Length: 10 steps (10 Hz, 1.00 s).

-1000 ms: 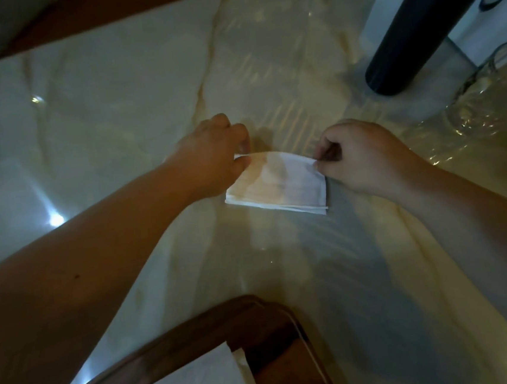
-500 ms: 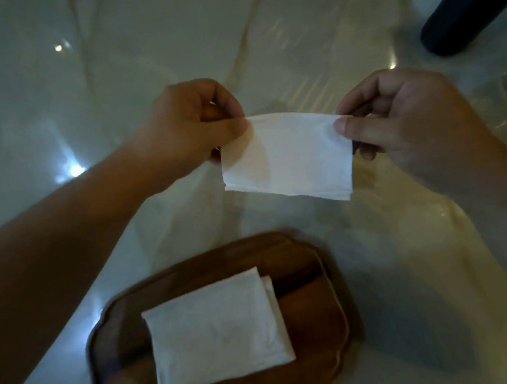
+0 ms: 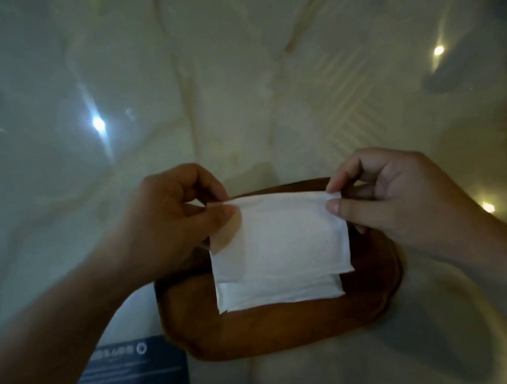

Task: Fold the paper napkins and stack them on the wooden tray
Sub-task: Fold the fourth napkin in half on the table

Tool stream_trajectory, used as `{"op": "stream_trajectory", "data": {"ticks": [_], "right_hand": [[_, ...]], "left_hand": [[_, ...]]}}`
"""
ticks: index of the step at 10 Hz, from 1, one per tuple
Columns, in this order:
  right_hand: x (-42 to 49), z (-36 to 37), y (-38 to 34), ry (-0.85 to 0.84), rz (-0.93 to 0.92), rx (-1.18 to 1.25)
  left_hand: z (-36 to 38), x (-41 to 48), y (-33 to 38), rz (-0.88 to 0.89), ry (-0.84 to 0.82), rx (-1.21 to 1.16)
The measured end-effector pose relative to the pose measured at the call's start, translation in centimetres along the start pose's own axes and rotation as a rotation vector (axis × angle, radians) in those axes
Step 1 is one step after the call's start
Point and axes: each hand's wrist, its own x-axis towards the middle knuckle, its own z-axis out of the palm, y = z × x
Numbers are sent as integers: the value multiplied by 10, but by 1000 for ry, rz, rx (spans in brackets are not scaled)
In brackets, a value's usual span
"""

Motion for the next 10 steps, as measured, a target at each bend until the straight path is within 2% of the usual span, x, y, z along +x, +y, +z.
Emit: {"op": "stream_trajectory", "data": {"ticks": [1, 2, 3, 5, 7, 8, 9, 10], "right_hand": [[-8, 12, 7, -24, 11, -63], [-13, 20, 9, -31, -13, -239], [-13, 22, 3, -31, -148, -504], [-12, 25, -1, 5, -254, -756], [-14, 22, -9, 31, -287, -933], [-10, 16, -21, -7, -385, -999], [-8, 8, -42, -213, -321, -1103], [-9, 1, -62, -315, -316, -1226]], "left_hand": [[0, -19, -14, -6, -12, 40], [2, -27, -28, -18, -7, 104], [7, -29, -36, 32, 33, 246], [12, -30, -39, 311, 103, 593], [10, -31, -25, 454, 62, 850], [5, -26, -13, 514, 53, 986], [-4, -26, 11, 484, 36, 1130], [-13, -27, 31, 430, -14, 1195]]}}
